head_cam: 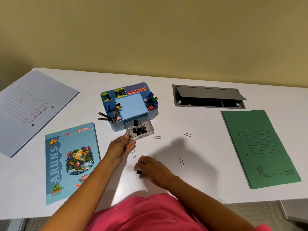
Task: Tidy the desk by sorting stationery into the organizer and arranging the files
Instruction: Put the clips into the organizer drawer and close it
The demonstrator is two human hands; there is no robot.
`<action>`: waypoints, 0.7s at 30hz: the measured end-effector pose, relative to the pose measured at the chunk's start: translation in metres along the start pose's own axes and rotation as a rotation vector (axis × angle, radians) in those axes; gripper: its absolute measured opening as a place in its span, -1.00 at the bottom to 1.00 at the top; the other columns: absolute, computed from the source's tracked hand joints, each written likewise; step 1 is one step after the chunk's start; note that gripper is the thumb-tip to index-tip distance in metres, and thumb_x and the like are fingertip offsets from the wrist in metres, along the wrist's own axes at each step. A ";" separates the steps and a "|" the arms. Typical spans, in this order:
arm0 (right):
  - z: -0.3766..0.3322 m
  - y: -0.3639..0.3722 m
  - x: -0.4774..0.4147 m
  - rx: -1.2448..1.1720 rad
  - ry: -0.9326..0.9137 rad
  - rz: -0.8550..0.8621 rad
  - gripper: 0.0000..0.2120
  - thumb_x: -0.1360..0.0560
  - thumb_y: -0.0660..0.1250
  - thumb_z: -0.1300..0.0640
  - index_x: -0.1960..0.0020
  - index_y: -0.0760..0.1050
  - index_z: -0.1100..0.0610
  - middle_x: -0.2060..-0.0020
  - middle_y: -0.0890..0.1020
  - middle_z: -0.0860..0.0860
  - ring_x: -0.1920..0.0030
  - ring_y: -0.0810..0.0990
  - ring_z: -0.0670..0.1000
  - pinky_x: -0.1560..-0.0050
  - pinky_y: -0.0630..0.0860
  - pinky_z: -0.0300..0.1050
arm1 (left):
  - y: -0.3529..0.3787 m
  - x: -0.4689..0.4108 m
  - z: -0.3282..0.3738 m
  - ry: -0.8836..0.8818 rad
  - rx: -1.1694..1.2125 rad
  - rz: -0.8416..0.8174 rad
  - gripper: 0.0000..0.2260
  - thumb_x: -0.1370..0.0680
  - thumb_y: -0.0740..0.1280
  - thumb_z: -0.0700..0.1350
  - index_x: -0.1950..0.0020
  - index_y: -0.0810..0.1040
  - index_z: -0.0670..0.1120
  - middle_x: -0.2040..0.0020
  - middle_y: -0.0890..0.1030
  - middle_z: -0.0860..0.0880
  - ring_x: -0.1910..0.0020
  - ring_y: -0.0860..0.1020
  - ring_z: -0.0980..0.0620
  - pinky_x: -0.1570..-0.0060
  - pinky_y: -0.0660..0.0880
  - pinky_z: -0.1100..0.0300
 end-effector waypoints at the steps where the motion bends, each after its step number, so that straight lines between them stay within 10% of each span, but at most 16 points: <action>1: 0.000 0.003 0.000 0.019 -0.002 -0.015 -0.79 -0.47 0.37 0.24 -0.10 0.50 0.17 -0.04 0.50 0.11 -0.03 0.50 0.12 0.18 0.57 0.02 | 0.000 0.000 0.000 0.000 0.002 -0.001 -0.85 -0.58 0.26 -0.17 0.04 0.56 -0.24 0.10 0.59 -0.23 0.10 0.58 -0.11 0.12 0.60 0.12; 21: 0.013 0.006 -0.009 0.073 0.155 0.042 -0.68 -0.25 0.36 0.43 0.08 0.39 0.18 0.14 0.49 0.11 0.12 0.44 0.13 0.19 0.40 -0.09 | -0.002 -0.001 -0.003 -0.003 0.022 -0.005 -0.84 -0.56 0.28 -0.17 -0.02 0.55 -0.25 0.02 0.59 -0.25 0.01 0.59 -0.14 0.10 0.60 0.10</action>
Point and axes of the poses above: each hand's wrist, its own x-axis away from the middle knuckle, its own y-axis out of the palm, z = x × y, the point moved 9 cm from there along -x, towards the middle knuckle
